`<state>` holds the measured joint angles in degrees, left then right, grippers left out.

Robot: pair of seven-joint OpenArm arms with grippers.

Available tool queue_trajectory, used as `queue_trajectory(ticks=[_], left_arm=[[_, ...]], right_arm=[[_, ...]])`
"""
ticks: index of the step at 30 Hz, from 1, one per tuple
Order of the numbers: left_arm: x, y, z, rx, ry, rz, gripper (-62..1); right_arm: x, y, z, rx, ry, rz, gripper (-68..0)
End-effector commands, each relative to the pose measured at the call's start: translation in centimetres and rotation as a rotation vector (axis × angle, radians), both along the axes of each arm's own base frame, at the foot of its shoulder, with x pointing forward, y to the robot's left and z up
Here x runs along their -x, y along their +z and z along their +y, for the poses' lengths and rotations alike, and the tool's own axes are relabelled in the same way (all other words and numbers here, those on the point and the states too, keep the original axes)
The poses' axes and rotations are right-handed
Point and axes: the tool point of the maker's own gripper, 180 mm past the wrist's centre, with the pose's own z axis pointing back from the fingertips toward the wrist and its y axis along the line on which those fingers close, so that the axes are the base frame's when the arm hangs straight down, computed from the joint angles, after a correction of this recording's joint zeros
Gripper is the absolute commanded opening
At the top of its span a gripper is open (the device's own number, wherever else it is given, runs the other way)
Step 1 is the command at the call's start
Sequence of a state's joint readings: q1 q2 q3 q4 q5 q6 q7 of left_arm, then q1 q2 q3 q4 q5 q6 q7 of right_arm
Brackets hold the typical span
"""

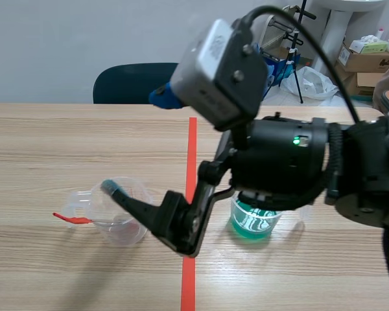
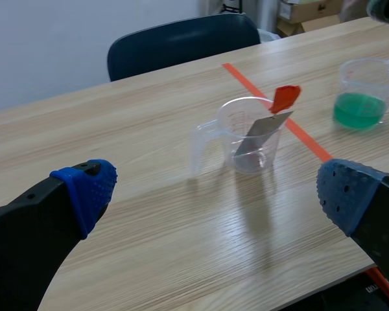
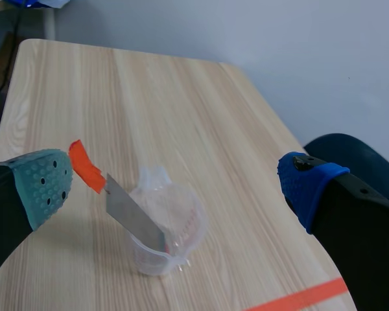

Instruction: Do the redox reaction experiment

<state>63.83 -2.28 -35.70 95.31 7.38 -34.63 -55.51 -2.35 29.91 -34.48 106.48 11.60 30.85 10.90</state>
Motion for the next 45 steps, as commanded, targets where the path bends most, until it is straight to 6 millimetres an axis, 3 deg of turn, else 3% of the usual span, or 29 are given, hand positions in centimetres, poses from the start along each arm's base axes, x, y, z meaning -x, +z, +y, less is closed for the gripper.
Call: queue_trajectory(ticks=[1,5,8,14,18,24,33,37,45], left_arm=[[-0.2,0.9,-0.4,-0.005,0.002,-0.021,1.4],[-0.7,1.3,-1.6,-0.035,-0.009,-0.024,1.4],[-0.5,1.5,-1.4,-0.067,0.015,-0.025,1.4],[-0.3,2.6,1.1,-0.172,0.123,-0.055,1.4],[-0.9,3.0,4.0,-0.260,0.277,-0.080,1.4],[-1.6,2.6,5.1,-0.260,0.327,-0.062,1.4],[-2.3,3.5,4.6,-0.204,0.271,-0.094,1.4],[-3.5,4.4,4.2,-0.166,0.227,-0.142,1.4],[-4.9,3.7,0.8,-0.041,0.080,-0.112,1.4]], right_arm=[[0.1,1.4,-0.7,-0.032,-0.016,-0.021,0.4],[0.1,2.1,-3.1,-0.010,-0.101,-0.015,0.4],[0.0,2.2,-5.0,-0.014,-0.175,0.043,0.4],[0.1,3.1,-7.6,-0.058,-0.292,0.119,0.4],[0.7,2.5,-8.8,-0.043,-0.342,0.149,0.4],[1.7,1.6,-9.5,-0.051,-0.380,0.201,0.4],[1.3,1.3,-10.0,-0.012,-0.414,0.171,0.4],[1.3,1.2,-10.0,-0.009,-0.415,0.173,0.4],[1.3,1.2,-10.0,-0.009,-0.415,0.172,0.4]])
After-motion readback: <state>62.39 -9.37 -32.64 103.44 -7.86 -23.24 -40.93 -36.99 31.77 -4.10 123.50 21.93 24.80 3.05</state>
